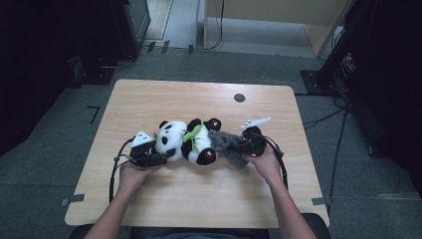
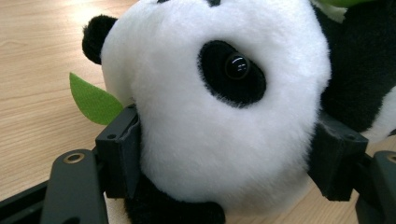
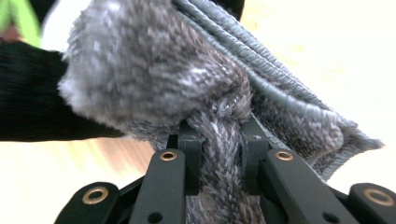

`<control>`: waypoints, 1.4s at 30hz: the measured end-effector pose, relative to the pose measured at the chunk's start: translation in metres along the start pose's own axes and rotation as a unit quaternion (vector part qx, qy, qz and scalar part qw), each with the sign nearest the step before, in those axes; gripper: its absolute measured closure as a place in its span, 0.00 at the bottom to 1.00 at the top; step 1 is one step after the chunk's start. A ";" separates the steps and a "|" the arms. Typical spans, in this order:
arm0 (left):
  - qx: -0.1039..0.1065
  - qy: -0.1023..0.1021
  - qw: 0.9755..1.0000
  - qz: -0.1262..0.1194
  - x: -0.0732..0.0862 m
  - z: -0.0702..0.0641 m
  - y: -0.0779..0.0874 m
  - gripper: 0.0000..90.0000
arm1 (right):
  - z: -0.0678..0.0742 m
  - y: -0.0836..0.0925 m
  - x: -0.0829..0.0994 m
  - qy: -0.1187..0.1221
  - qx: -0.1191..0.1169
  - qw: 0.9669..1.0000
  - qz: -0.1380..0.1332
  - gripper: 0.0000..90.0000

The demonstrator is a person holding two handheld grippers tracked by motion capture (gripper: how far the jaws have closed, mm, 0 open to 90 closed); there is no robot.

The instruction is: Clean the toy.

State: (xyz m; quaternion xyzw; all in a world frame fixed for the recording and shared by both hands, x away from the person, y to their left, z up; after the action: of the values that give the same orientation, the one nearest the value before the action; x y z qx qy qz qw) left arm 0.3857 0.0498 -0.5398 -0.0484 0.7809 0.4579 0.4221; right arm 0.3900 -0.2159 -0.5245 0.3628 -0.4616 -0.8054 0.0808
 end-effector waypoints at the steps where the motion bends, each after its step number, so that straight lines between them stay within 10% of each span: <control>1: 0.002 -0.002 1.000 0.000 0.000 0.000 0.000 0.27 | 0.002 0.004 -0.002 0.000 0.000 1.000 -0.005 0.85; 19: -0.009 -0.012 1.000 0.002 0.002 -0.001 0.001 0.27 | 0.057 0.037 -0.071 0.062 -0.010 0.997 -0.053 0.85; 36: 0.009 -0.010 1.000 -0.006 0.003 0.001 0.002 0.27 | 0.092 -0.016 -0.121 0.118 -0.023 0.993 0.003 0.83; 42: 0.009 -0.009 1.000 -0.007 0.003 0.001 0.002 0.27 | 0.093 -0.028 -0.126 0.134 -0.020 0.991 0.004 0.68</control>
State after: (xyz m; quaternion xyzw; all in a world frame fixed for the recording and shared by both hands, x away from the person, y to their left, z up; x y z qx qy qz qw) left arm 0.3833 0.0526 -0.5411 -0.0454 0.7809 0.4483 0.4327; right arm 0.4255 -0.0785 -0.4538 0.4638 -0.4320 -0.7583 0.1526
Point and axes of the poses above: each handheld gripper's, and its own axes: y roughly backward along the jaws, x roughly out of its underside, z roughly to its left, the point moved 9 cm from there along -y, roughly forward along the jaws, and after that the axes turned 11 degrees about z, right-handed, at the moved point
